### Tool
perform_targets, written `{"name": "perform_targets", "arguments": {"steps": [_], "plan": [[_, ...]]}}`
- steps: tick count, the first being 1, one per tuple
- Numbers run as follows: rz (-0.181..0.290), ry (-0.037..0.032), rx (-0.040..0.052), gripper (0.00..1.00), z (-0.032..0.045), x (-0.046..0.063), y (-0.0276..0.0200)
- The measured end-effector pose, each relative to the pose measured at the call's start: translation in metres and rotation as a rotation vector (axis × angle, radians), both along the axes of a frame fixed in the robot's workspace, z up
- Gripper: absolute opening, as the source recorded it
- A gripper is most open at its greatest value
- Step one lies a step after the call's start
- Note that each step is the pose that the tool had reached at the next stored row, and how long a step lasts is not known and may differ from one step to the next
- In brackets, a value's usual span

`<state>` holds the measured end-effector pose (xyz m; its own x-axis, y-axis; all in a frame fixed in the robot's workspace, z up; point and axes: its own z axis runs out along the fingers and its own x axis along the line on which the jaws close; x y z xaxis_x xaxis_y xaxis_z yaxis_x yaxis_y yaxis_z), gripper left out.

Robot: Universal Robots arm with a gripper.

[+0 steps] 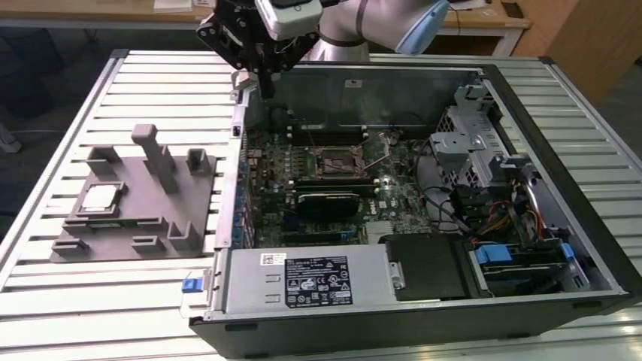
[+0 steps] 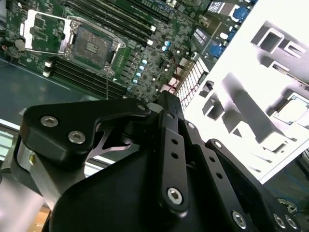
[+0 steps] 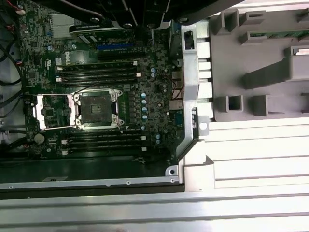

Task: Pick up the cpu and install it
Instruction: 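Reach for the cpu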

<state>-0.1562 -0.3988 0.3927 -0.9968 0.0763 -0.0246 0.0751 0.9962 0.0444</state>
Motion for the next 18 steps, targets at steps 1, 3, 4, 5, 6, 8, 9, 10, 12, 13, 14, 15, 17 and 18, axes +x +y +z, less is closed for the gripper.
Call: {"name": "perform_targets", "arguments": {"steps": [1, 3, 4, 5, 6, 8, 9, 10, 12, 13, 14, 15, 17, 18], "plan": [[0.0, 0.0, 0.0, 0.11, -0.0001, -0.001, 0.0], [0.0, 0.0, -0.0001, 0.11, -0.0002, -0.004, 0.0], [0.0, 0.0, 0.0, 0.11, -0.0002, -0.006, 0.0], [0.0, 0.0, 0.0, 0.11, -0.0003, -0.007, 0.0], [0.0, 0.0, -0.0001, 0.11, -0.0003, -0.009, 0.0], [0.0, 0.0, 0.0, 0.11, -0.0004, -0.012, 0.0], [0.0, 0.0, 0.0, 0.11, -0.0005, -0.014, 0.0], [0.0, 0.0, 0.0, 0.11, -0.0005, -0.016, 0.0], [0.0, 0.0, -0.0001, 0.11, -0.0006, -0.019, 0.0], [0.0, 0.0, -0.0001, 0.11, -0.0006, -0.021, 0.0], [0.0, 0.0, -0.0001, 0.11, -0.0007, -0.023, 0.0], [0.0, 0.0, -0.0001, 0.11, -0.0007, -0.025, 0.0], [0.0, 0.0, -0.0001, 0.11, -0.0008, -0.029, 0.0001], [0.0, 0.0, -0.0001, 0.11, -0.0008, -0.031, 0.0001]]}}
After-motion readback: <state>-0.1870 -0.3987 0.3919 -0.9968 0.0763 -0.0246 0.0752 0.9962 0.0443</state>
